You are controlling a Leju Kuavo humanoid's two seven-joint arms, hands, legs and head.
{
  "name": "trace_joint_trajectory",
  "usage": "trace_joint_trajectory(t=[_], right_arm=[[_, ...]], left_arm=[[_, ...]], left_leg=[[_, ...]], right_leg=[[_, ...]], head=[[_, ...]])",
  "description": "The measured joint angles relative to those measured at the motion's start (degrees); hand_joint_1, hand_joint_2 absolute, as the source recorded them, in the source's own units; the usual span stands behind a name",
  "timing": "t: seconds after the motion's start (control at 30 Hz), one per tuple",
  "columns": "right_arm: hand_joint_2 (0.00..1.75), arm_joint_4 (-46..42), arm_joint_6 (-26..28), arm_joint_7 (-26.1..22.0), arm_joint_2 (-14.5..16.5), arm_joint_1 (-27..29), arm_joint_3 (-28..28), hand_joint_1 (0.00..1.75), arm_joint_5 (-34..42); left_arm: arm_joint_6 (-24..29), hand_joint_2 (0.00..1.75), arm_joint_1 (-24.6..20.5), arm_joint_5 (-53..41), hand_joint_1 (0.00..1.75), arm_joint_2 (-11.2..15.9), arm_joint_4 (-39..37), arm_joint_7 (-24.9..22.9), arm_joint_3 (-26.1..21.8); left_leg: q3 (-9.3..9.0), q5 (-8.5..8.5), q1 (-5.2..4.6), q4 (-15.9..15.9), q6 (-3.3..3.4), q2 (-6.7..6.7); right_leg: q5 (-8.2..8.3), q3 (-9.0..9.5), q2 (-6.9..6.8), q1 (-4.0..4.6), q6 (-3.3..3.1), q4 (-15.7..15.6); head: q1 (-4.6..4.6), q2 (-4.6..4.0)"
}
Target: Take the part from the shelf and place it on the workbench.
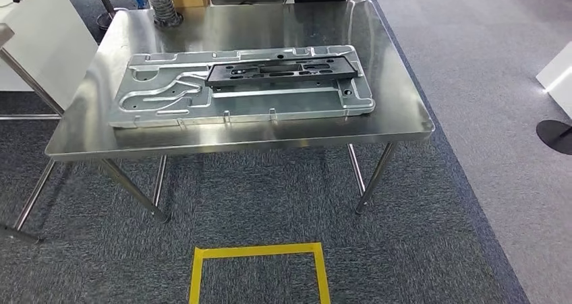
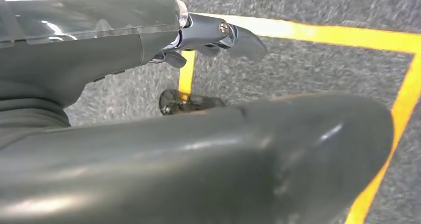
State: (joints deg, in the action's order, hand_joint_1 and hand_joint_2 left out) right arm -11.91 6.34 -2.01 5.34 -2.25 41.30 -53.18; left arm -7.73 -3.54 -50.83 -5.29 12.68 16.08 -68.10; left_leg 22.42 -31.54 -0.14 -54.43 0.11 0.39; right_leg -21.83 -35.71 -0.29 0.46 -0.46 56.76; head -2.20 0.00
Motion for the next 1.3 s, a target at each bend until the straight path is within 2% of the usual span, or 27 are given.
trace_joint_trajectory(t=[0.07,0.1,0.17,0.23,0.27,0.3,0.33,0.37,0.4,0.47,0.5,0.57,0.6,0.63,0.73,0.77,0.8,0.83,0.87,0.93,1.0,1.03,1.1,1.17,1.23,1.27,1.3], right_arm=[[0.00,0.13,0.08,-0.15,0.23,-0.07,-0.34,0.00,-1.20],[0.00,0.17,0.11,-0.12,0.25,-0.11,-0.56,0.00,-1.69],[0.00,0.23,0.18,0.02,0.25,-0.20,-1.01,0.00,-2.34],[0.00,0.25,0.28,0.57,0.25,-0.24,-1.32,0.00,-2.66],[0.00,0.25,0.37,1.09,0.24,-0.25,-1.40,0.00,-2.80],[0.00,0.25,0.46,1.71,0.22,-0.27,-1.45,0.00,-2.92],[0.00,0.24,0.56,2.37,0.18,-0.29,-1.48,0.00,-3.07],[0.00,0.24,0.65,2.97,0.11,-0.34,-1.49,0.00,-3.22],[0.00,0.24,0.72,3.47,0.04,-0.44,-1.52,0.00,-3.39],[0.00,0.24,0.74,3.97,-0.15,-0.64,-1.64,0.00,-3.77],[0.00,0.24,0.69,4.03,-0.24,-0.70,-1.70,0.00,-3.92],[0.00,0.25,0.59,3.76,-0.40,-0.71,-1.79,0.00,-4.10],[0.00,0.26,0.62,3.46,-0.52,-0.73,-1.81,0.00,-4.12],[0.00,0.27,0.69,3.07,-0.68,-0.73,-1.82,0.00,-4.11],[0.00,0.28,0.86,2.11,-1.18,-0.62,-1.81,0.00,-4.04],[0.00,0.28,0.87,2.02,-1.31,-0.58,-1.81,0.00,-4.08],[0.00,0.28,0.87,2.04,-1.43,-0.56,-1.81,0.00,-4.16],[0.00,0.28,0.85,2.12,-1.53,-0.55,-1.81,0.00,-4.25],[0.00,0.28,0.81,2.25,-1.62,-0.54,-1.81,0.00,-4.35],[0.00,0.28,0.60,2.56,-1.76,-0.59,-1.81,0.00,-4.49],[0.00,0.28,0.30,2.84,-1.91,-0.59,-1.82,0.00,-4.60],[0.00,0.28,0.17,2.92,-2.00,-0.56,-1.83,0.00,-4.62],[0.00,0.29,0.01,3.00,-2.34,-0.48,-1.83,0.00,-4.63],[0.00,0.30,-0.05,3.03,-2.62,-0.41,-1.85,0.00,-4.63],[0.00,0.31,-0.09,3.00,-2.70,-0.35,-1.87,0.00,-4.63],[0.00,0.31,-0.11,2.91,-2.72,-0.30,-1.87,0.00,-4.62],[0.00,0.31,-0.14,2.72,-2.74,-0.28,-1.87,0.00,-4.57]], left_arm=[[-0.36,0.00,0.09,0.01,0.00,0.12,-0.01,0.08,-0.01],[-0.55,0.00,0.11,0.07,0.00,0.19,-0.01,0.18,-0.01],[-1.02,0.00,0.05,0.27,0.00,0.33,-0.02,0.55,-0.02],[-1.65,0.00,0.00,0.51,0.00,0.44,-0.02,1.18,-0.04],[-2.05,0.00,-0.03,0.65,0.00,0.46,-0.02,1.57,-0.05],[-2.46,0.00,-0.08,0.76,0.00,0.48,-0.02,1.96,-0.07],[-2.86,0.00,-0.15,0.87,0.00,0.48,-0.02,2.31,-0.09],[-3.18,0.00,-0.24,0.93,0.00,0.46,-0.02,2.61,-0.11],[-3.39,0.00,-0.32,1.03,0.00,0.43,-0.03,2.83,-0.15],[-3.31,0.00,-0.51,1.27,0.00,0.29,-0.04,2.89,-0.31],[-3.09,0.00,-0.57,1.38,0.00,0.22,-0.04,2.69,-0.41],[-2.53,0.00,-0.59,1.37,0.00,0.06,-0.05,1.96,-0.56],[-2.30,0.00,-0.53,1.25,0.00,-0.01,-0.07,1.48,-0.58],[-2.11,0.00,-0.43,1.11,0.00,-0.09,-0.10,1.01,-0.59],[-1.88,0.00,-0.24,0.86,0.00,-0.44,-0.24,0.09,-0.60],[-1.86,0.00,-0.25,0.89,0.00,-0.56,-0.28,-0.04,-0.60],[-1.84,0.00,-0.25,0.96,0.00,-0.71,-0.32,-0.13,-0.61],[-1.82,0.00,-0.27,1.07,0.00,-0.79,-0.36,-0.16,-0.61],[-1.80,0.00,-0.30,1.24,0.00,-0.89,-0.38,-0.13,-0.62],[-1.66,0.00,-0.48,1.55,0.00,-1.02,-0.39,0.01,-0.69],[-1.47,0.00,-0.69,1.68,0.00,-1.17,-0.42,0.15,-0.85],[-1.40,0.00,-0.73,1.69,0.00,-1.28,-0.44,0.18,-0.92],[-1.35,0.00,-0.68,1.70,0.00,-1.60,-0.55,0.19,-1.01],[-1.32,0.00,-0.69,1.75,0.00,-1.86,-0.61,0.21,-1.08],[-1.32,0.00,-0.70,1.76,0.00,-1.92,-0.61,0.35,-1.19],[-1.34,0.00,-0.68,1.72,0.00,-1.94,-0.61,0.44,-1.27],[-1.35,0.00,-0.66,1.62,0.00,-1.94,-0.61,0.53,-1.34]], left_leg=[[0.66,0.78,-0.03,0.58,0.87,0.17],[1.23,1.46,0.05,0.66,1.34,0.29],[2.86,3.00,0.24,0.75,2.02,0.52],[4.89,4.49,0.21,0.49,2.16,0.53],[6.01,5.18,0.22,0.20,2.08,0.58],[7.21,5.81,0.23,-0.22,1.95,0.63],[8.41,6.34,0.25,-0.74,1.79,0.68],[9.57,6.77,0.28,-1.37,1.59,0.70],[10.60,7.13,0.26,-2.07,1.36,0.70],[11.91,7.78,0.17,-3.19,0.74,0.69],[12.23,8.18,0.15,-3.42,0.39,0.70],[12.56,8.94,0.28,-3.44,-0.35,0.69],[12.93,8.28,0.39,-3.89,-0.66,0.56],[13.50,6.47,0.50,-5.23,-0.93,0.41],[15.91,-2.16,0.80,-14.78,-1.51,0.12],[16.23,-3.32,0.84,-17.93,-1.62,0.12],[15.85,-2.98,0.85,-19.67,-1.63,0.12],[14.52,-1.50,0.85,-19.47,-1.54,0.11],[12.19,0.34,0.84,-17.25,-1.34,0.10],[5.39,1.59,0.66,-8.26,-0.62,-0.03],[0.80,0.26,0.31,-0.94,0.07,-0.14],[0.26,-0.01,0.11,0.56,0.38,-0.14],[1.17,1.14,0.28,1.13,1.19,0.07],[2.66,2.74,0.52,1.45,2.03,0.34],[4.43,3.98,0.32,1.12,2.42,0.40],[5.37,4.54,0.25,0.89,2.43,0.42],[6.37,5.09,0.21,0.59,2.36,0.45]], right_leg=[[0.79,-0.29,0.03,-0.17,0.69,-0.11],[-0.19,-0.67,0.12,-0.26,1.01,0.52],[-5.60,-2.08,0.28,-0.61,1.57,4.88],[-11.17,-3.61,0.27,-0.86,2.05,12.38],[-11.90,-3.81,0.27,-0.97,2.25,15.39],[-11.14,-3.26,0.26,-1.07,2.39,16.87],[-9.46,-1.75,0.25,-1.17,2.47,16.33],[-7.84,0.87,0.25,-1.27,2.48,13.61],[-7.36,4.28,0.25,-1.30,2.41,9.38],[-8.78,9.68,0.30,-1.12,1.88,1.43],[-9.60,10.77,0.32,-0.94,1.49,-0.54],[-9.10,10.33,0.21,-0.84,0.56,-1.07],[-8.47,9.79,0.09,-0.88,0.08,-1.12],[-7.74,9.10,-0.06,-0.96,-0.38,-1.23],[-5.54,6.33,-0.27,-0.79,-1.06,-1.21],[-4.81,5.31,-0.27,-0.69,-1.05,-1.11],[-4.10,4.26,-0.27,-0.61,-0.99,-0.98],[-3.43,3.23,-0.26,-0.54,-0.90,-0.81],[-2.80,2.28,-0.24,-0.49,-0.78,-0.63],[-1.72,0.95,-0.19,-0.39,-0.41,-0.24],[-0.61,0.39,-0.24,-0.35,0.21,-0.15],[0.01,0.26,-0.27,-0.37,0.59,-0.30],[0.31,-0.30,-0.19,-0.51,1.31,-0.41],[-3.48,-1.73,0.04,-0.64,1.88,2.64],[-9.43,-3.70,0.16,-0.88,2.33,9.96],[-11.06,-4.37,0.17,-0.97,2.54,13.63],[-11.25,-4.36,0.18,-1.04,2.70,15.94]], head=[[0.01,0.00],[0.01,0.00],[0.01,0.00],[0.01,0.00],[0.01,0.00],[0.01,0.00],[0.01,0.00],[0.01,0.00],[0.01,0.00],[0.01,0.00],[0.00,0.00],[0.01,0.00],[0.01,0.00],[0.01,0.00],[0.00,0.00],[0.01,0.00],[0.01,0.00],[0.01,0.00],[0.01,0.00],[0.01,0.00],[0.01,0.00],[0.01,0.00],[0.01,0.00],[0.02,0.00],[0.02,0.00],[0.02,0.00],[0.01,0.00]])
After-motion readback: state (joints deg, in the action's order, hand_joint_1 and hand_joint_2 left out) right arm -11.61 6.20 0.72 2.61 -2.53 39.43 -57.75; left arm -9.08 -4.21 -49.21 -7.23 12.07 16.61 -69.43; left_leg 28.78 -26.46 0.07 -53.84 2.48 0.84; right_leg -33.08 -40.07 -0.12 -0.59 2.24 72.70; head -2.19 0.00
